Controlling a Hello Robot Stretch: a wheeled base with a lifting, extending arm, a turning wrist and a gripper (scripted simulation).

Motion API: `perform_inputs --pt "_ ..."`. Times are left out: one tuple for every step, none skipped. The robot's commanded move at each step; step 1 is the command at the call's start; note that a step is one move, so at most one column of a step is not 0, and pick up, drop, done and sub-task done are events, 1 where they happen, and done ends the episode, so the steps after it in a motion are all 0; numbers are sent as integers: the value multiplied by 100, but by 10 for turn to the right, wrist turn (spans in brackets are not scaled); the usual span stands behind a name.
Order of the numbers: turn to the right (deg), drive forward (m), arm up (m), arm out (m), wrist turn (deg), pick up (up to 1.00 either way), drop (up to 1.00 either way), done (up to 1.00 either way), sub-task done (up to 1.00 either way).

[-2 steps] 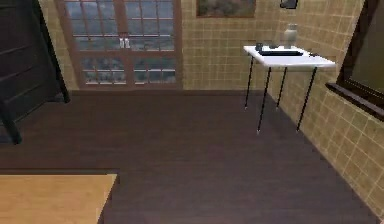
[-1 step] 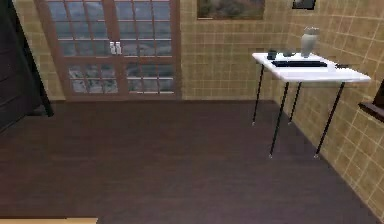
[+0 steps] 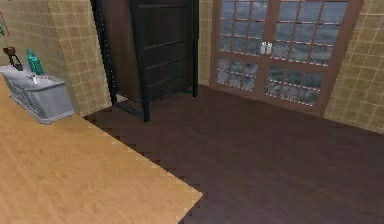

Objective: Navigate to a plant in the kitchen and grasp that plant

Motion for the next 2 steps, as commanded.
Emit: perform_inputs --pt "0 40 0 0 0 0 0 0 0" --pt "-450 0 0 0 0 0 0 0 0"
